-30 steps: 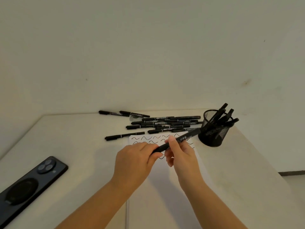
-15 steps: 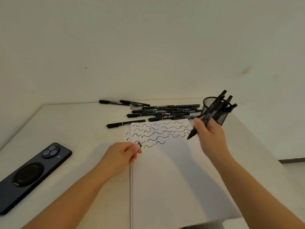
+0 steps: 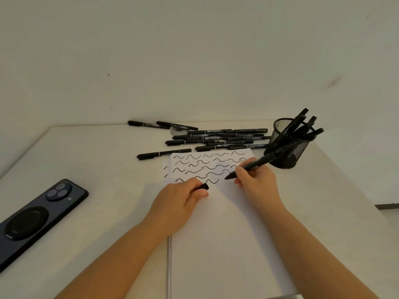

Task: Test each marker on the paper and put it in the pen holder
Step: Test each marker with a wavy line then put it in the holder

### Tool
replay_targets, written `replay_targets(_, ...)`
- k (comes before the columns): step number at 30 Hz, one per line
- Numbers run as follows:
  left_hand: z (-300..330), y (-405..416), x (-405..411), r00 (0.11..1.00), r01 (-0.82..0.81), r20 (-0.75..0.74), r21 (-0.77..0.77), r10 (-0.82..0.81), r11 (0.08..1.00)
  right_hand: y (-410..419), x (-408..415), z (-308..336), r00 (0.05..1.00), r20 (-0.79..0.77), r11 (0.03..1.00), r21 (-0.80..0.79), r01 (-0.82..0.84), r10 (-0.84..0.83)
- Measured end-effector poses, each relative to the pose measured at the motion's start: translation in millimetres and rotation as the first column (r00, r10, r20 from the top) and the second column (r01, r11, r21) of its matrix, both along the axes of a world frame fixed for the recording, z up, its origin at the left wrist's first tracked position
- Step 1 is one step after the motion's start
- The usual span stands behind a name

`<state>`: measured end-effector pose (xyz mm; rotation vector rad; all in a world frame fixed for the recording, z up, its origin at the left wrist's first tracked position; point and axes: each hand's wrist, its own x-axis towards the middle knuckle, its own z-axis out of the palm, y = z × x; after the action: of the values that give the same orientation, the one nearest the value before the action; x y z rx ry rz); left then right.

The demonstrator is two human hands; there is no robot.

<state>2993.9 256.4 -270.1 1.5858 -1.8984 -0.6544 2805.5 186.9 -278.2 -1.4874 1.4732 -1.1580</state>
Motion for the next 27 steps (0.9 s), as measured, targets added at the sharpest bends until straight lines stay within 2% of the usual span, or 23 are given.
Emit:
replay_targets(4,-1,-1,0,1.000,-0.006,-0.012,0.010,0.007,1.000,2,3,0,0.994,-0.099,0.999,0.012,-0.048,0.049)
replay_targets(14,-6,-2,3,0.999,-0.008,-0.042,0.017,0.008,1.000,4,-4,3,0.976,-0.160,0.987,-0.099,0.130,-0.145)
replay_targets(17,-8,-3,4,1.000,-0.020,-0.008,-0.012,0.020,1.000,7,-7,5,0.976,0.005,0.963,-0.158,0.218,-0.220)
replay_targets(19,-7,-3,4,0.999,-0.031,-0.010,-0.035,0.030,0.999,9,-7,7,0.976,0.156,0.975,-0.142,0.173,-0.151)
replay_targets(22,-6,-3,2,0.998,-0.055,-0.045,-0.039,0.053,0.998,11,-7,11,0.946,0.317,0.995,-0.096,-0.032,0.061)
replay_targets(25,-4,-3,2,0.997,-0.055,-0.059,-0.050,0.053,0.997,15,-2,13,0.838,0.474,0.961,-0.080,-0.264,0.270)
replay_targets(27,-4,-3,2,0.996,-0.052,-0.071,-0.061,0.048,0.997,18,0,13,0.781,0.537,0.938,-0.066,-0.339,0.320)
